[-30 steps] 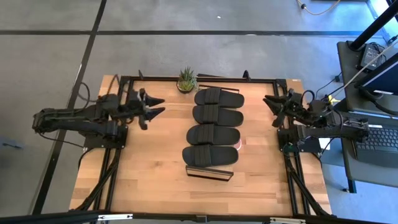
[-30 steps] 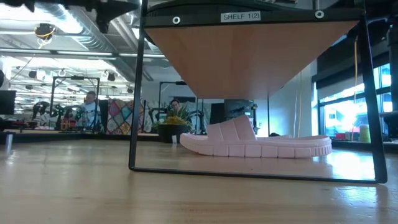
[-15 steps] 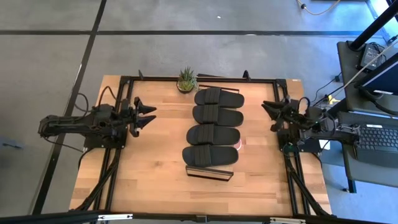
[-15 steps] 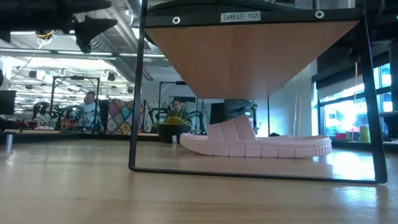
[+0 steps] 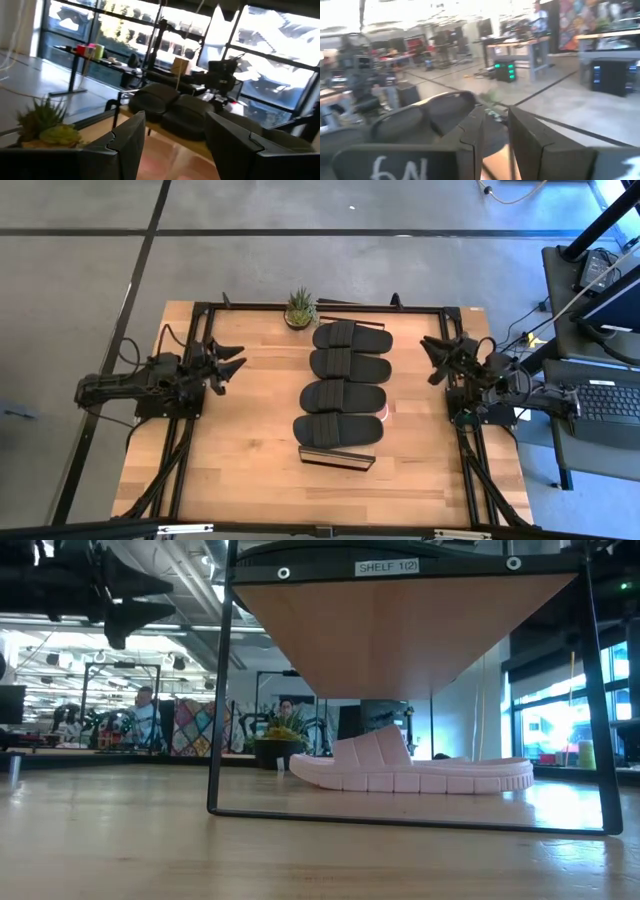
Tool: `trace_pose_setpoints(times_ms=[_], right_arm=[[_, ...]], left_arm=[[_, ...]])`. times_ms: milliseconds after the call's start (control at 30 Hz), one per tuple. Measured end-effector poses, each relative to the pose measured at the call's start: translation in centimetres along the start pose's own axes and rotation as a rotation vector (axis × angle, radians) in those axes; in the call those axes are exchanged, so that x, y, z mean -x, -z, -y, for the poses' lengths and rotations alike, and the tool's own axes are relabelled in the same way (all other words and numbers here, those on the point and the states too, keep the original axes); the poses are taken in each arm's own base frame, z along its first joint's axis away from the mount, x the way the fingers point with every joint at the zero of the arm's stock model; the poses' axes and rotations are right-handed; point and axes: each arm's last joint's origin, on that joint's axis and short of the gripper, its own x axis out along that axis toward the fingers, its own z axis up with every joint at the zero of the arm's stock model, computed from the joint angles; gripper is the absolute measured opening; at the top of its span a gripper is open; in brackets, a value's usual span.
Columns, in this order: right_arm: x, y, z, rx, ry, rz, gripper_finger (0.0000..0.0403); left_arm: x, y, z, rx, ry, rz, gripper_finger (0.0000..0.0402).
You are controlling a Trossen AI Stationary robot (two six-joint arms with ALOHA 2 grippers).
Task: Pick and place slides into the shelf
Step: Return to Home Position
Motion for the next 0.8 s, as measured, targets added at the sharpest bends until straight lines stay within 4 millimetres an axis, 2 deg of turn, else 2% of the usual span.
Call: trace_pose_setpoints(times_ms=[300,800], right_arm=[[-0.2,0.3,0.8,0.042,0.113,-0.01,0.0087],[-1.5,4.3,1.1,0.003,0.122,0.074,0.0087]], left_arm=[[-0.1,0.5,-0.7,-0.017,-0.088,-0.045,0.0196],[0.0,1.0,-1.2,-0.047,-0.139,-0.099,0.0196]])
